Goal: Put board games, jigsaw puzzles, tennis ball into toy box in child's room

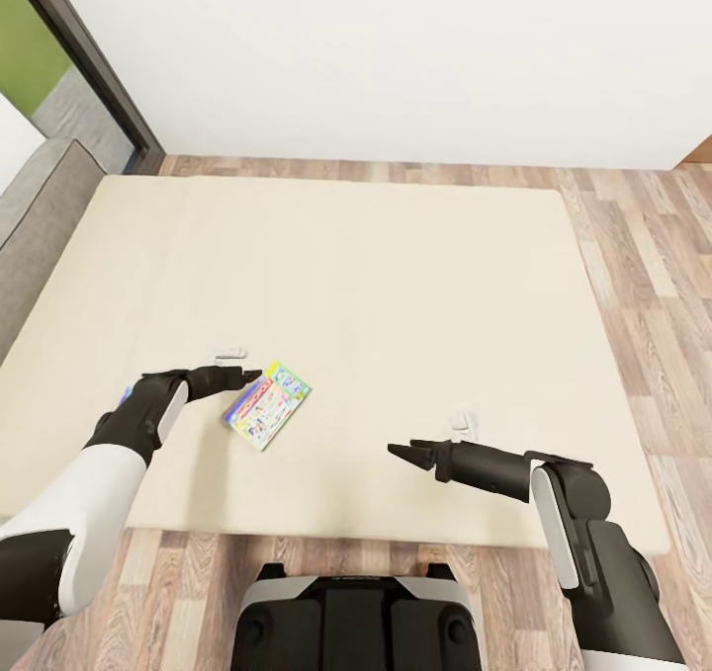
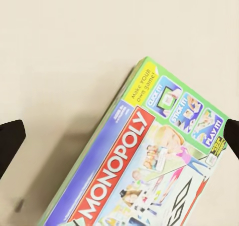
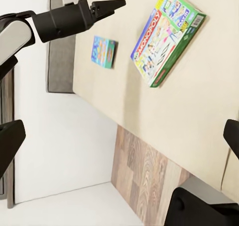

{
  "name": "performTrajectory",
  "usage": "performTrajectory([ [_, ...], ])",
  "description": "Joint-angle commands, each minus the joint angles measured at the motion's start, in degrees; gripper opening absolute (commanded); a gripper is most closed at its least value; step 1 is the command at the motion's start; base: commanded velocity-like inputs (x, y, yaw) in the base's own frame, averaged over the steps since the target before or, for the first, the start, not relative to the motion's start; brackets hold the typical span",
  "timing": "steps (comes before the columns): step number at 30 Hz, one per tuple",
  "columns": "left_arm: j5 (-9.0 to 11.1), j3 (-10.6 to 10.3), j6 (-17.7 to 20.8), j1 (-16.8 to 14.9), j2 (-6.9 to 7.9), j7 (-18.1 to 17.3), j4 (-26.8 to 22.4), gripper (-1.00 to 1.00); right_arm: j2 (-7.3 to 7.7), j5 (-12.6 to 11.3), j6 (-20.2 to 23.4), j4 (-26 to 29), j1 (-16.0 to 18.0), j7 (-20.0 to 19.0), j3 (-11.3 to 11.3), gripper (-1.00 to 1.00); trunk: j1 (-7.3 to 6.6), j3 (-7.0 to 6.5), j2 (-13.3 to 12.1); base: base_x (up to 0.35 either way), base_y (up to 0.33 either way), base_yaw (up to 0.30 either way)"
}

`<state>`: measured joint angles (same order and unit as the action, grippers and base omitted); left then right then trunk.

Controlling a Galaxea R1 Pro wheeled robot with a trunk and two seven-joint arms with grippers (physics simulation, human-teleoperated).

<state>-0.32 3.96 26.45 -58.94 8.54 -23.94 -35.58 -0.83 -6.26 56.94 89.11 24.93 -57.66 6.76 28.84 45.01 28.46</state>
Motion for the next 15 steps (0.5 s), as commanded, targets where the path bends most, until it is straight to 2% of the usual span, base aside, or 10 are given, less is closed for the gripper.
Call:
performTrajectory([
  [1, 0.0, 0.2, 0.4, 0.0, -0.07, -0.3, 0.0, 1.00, -0.05, -0.2, 0.4, 0.0, 0.0, -0.1, 0.1, 1.00, 0.02, 0.15, 0.1, 0.000, 0.000, 0.000],
  [15, -0.1, 0.0, -2.1, 0.0, -0.29, -0.3, 0.0, 1.00, -0.05, -0.1, 0.4, -0.1, 0.0, 0.1, 0.1, 1.00, 0.02, 1.46, 0.1, 0.000, 0.000, 0.000],
])
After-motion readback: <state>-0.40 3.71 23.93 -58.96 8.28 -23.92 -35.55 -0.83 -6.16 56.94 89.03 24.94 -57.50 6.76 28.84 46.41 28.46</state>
